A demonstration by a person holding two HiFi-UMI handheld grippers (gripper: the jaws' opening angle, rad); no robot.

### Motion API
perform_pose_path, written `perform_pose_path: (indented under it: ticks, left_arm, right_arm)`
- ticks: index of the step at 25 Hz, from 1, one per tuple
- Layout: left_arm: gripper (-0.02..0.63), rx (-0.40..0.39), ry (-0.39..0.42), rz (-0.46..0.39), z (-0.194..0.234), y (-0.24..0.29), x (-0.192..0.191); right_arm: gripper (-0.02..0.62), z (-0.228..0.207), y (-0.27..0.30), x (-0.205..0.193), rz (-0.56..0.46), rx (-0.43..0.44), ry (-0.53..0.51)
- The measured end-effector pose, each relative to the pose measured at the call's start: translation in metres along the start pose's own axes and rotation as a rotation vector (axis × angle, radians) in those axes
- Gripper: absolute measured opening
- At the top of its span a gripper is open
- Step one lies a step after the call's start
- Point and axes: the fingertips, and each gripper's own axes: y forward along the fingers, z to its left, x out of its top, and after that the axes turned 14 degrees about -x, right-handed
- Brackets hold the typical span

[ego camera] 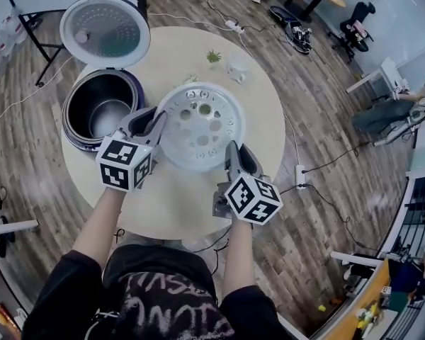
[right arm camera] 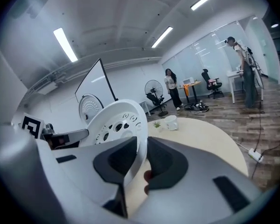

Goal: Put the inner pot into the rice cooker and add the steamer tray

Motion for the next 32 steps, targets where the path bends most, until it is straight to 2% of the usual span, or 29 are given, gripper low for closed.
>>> perform_pose_path:
  ticks: [6, 15, 21, 26, 32]
  left_arm:
    - [0.072, 0.119, 0.003, -0.073, 0.047, -0.051, 0.028]
    - [0.075, 0.31, -0.038, -0.128, 0.123, -0.143, 0.034]
    - [0.077, 0.405, -0.069, -0.152, 0.168, -0.198, 0.02]
    - [0.077, 0.435, -0.096, -0.151, 0.184, -0.216, 0.001]
    - [0.078, 0.427, -0.127, -0.134, 0.197, -0.213, -0.011]
  right_arm:
    - [0.072, 0.074, 0.018, 0.021, -0.02, 0.127, -0.076]
    - [0.074, 0.197, 0.041, 0.019, 0.013, 0.312, -0.195]
    - [0.075, 0.268, 0.056, -0.004, 0.039, 0.388, -0.266]
    - [0.077, 0.289, 0.067, -0.027, 0.077, 0.413, -0.301]
    - [0.077, 0.294, 0.078, -0.036, 0.105, 0.389, -0.326]
